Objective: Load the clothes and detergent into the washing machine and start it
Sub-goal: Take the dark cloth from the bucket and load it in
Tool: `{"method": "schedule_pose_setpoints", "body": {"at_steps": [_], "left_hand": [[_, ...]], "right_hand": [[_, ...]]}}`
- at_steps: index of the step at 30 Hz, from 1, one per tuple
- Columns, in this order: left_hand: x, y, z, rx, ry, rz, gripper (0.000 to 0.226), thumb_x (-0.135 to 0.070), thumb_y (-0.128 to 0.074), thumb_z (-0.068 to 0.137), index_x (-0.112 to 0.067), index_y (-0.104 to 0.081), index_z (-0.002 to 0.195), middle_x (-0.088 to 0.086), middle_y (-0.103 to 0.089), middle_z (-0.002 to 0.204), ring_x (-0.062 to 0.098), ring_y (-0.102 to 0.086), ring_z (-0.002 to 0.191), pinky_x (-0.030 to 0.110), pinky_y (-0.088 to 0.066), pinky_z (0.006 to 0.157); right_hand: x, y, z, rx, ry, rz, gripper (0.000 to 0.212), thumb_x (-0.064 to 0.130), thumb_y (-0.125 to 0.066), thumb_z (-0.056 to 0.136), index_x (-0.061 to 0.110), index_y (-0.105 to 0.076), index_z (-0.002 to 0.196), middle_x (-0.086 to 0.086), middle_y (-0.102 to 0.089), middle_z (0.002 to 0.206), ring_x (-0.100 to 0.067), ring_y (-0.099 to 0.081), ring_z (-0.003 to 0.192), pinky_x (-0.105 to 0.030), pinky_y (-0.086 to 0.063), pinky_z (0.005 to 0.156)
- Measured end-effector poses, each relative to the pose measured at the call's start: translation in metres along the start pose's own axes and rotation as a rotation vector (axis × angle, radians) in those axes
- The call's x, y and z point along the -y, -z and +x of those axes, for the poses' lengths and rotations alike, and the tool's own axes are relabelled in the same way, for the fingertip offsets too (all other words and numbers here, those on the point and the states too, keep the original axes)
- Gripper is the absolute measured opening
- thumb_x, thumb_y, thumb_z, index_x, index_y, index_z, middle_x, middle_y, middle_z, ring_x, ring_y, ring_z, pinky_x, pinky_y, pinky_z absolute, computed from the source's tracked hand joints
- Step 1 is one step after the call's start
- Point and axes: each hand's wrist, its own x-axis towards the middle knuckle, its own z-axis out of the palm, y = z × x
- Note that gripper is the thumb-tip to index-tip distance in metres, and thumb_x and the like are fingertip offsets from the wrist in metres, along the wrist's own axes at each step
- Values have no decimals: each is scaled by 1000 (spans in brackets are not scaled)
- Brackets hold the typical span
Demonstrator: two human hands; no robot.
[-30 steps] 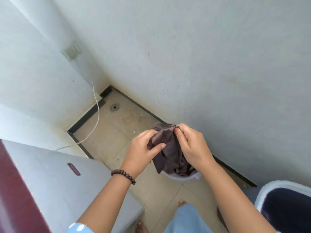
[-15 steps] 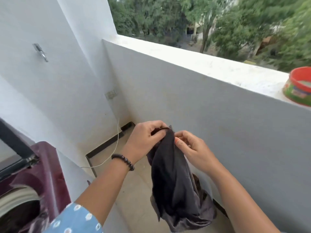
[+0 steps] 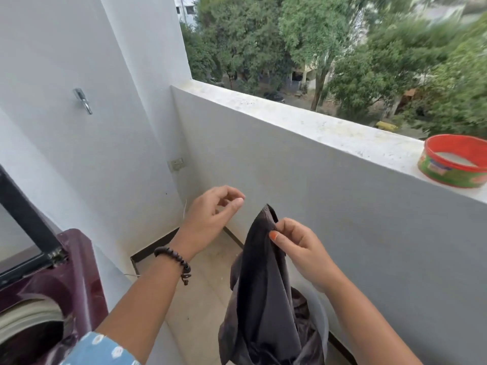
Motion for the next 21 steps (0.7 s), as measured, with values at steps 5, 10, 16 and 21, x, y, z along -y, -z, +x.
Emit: {"method": "schedule_pose_setpoints", "body": {"at_steps": [5, 10, 16, 21], "left_hand": [[-2, -19, -15, 419, 396, -202, 53, -62, -52, 87, -14, -70, 102, -2, -76, 94, 13, -72, 90, 33, -57, 88], [3, -47, -17, 186, 349, -275, 14, -17, -57, 97, -16, -71, 97, 3, -76, 90, 21, -71, 87, 31, -56, 79], [-7, -45, -15, 288, 262, -354, 18, -9, -49, 101, -9, -67, 98, 2, -72, 89, 12, -66, 82, 28, -53, 82], [-26, -30, -5, 288, 241, -539, 27, -1, -42, 99, -13, -61, 84, 3, -62, 74, 11, -55, 62, 18, -47, 59]], "right_hand": [[1, -19, -16, 19, 38, -82, 12, 19, -50, 97, 15, -55, 86, 5, -54, 76, -13, -50, 73, -33, -41, 68], [1, -11, -20, 17, 47, -237, 35, -10, -42, 95, 8, -69, 108, 22, -60, 115, 21, -50, 111, -3, -35, 93], [-11, 19, -4, -323, 115, -412, 37, 11, -72, 82, 32, -58, 108, 18, -57, 107, 6, -52, 102, -9, -40, 86], [-25, 31, 13, -20, 1, -563, 18, 5, -66, 84, 19, -71, 94, 6, -72, 89, -5, -63, 87, -28, -47, 84]]}}
